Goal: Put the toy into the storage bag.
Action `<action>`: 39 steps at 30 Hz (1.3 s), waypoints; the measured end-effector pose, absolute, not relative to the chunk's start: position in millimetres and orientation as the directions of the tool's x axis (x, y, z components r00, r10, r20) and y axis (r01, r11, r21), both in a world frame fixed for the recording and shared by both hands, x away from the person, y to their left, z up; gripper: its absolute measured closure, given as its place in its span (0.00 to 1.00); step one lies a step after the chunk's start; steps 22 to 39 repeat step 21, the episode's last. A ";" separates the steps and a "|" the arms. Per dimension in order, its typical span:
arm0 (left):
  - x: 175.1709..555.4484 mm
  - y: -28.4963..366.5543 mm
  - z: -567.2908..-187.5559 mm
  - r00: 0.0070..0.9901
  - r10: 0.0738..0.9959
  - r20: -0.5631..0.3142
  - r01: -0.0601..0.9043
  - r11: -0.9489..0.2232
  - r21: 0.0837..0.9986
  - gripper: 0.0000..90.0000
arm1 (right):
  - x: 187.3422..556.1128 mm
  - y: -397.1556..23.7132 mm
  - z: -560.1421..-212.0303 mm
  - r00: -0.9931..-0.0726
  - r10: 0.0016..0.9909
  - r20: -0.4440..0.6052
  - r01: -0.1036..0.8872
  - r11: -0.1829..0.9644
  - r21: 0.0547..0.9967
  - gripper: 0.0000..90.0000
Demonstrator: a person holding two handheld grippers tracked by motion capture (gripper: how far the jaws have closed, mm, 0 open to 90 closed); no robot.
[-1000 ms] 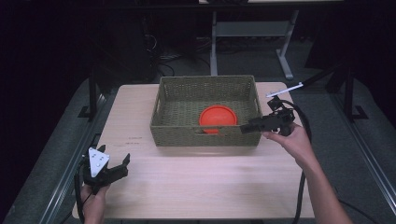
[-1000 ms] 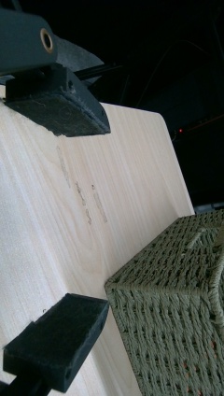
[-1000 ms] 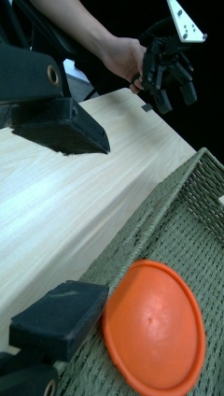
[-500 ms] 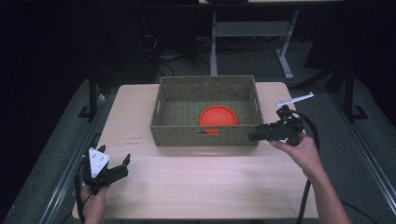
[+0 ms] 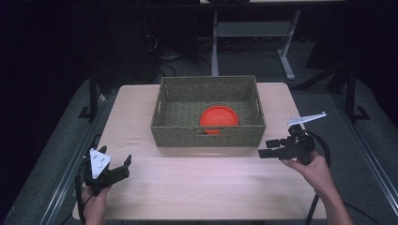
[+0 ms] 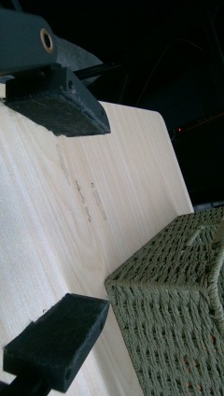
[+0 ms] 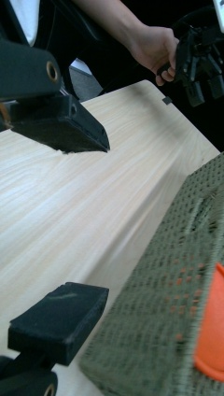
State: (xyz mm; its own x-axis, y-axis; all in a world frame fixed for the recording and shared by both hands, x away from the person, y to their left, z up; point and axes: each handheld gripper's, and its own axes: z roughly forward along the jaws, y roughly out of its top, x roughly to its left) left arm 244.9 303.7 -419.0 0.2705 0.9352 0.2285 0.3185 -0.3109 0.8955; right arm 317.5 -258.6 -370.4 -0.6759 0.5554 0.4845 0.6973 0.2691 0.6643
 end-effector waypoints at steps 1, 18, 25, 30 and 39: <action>244.9 303.7 -419.0 0.271 0.935 0.228 0.319 -0.311 0.895 0.14 | 315.1 -260.2 -373.4 -0.672 0.557 0.488 0.702 0.268 0.660 0.26; 243.5 295.9 -418.5 0.287 0.928 0.237 0.310 -0.324 0.894 0.14 | 257.0 -270.1 -419.2 -0.683 0.586 0.436 0.616 0.142 0.775 0.21; 243.8 293.8 -419.0 0.299 0.921 0.248 0.306 -0.339 0.890 0.14 | 254.5 -281.0 -439.1 -0.697 0.517 0.497 0.586 0.012 0.810 0.21; 243.8 293.8 -419.0 0.299 0.921 0.248 0.306 -0.339 0.890 0.14 | 254.5 -281.0 -439.1 -0.697 0.517 0.497 0.586 0.012 0.810 0.21; 243.8 293.8 -419.0 0.299 0.921 0.248 0.306 -0.339 0.890 0.14 | 254.5 -281.0 -439.1 -0.697 0.517 0.497 0.586 0.012 0.810 0.21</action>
